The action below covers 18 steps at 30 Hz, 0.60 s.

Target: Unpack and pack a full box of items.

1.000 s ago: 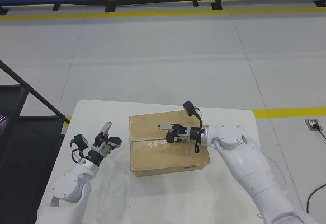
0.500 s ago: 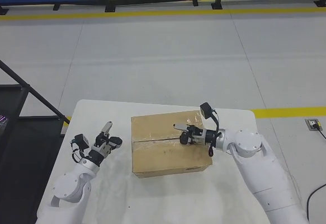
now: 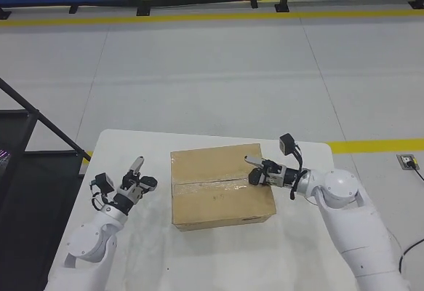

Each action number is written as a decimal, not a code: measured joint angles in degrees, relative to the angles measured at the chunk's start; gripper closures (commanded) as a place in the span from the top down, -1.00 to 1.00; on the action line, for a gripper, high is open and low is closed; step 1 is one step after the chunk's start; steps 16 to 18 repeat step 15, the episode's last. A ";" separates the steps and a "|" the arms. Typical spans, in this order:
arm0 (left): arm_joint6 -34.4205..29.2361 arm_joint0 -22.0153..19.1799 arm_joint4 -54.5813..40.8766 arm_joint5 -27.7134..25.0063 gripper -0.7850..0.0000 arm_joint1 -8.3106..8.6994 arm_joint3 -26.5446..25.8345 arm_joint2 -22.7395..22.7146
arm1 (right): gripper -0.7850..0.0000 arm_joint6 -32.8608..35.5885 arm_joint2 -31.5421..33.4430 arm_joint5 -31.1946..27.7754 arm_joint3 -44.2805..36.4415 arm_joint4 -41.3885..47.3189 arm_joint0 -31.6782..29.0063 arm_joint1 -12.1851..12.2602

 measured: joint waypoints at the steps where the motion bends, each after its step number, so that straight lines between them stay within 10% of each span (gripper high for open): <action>1: -0.05 -0.08 -0.08 -0.01 1.00 0.01 0.09 -0.07 | 1.00 -0.03 0.54 -0.06 -0.38 0.12 -0.42 0.21; 18: -1.40 -0.78 -1.00 -0.63 1.00 0.43 -0.23 -2.49 | 1.00 -1.43 8.93 -5.83 -6.58 3.00 -8.29 2.80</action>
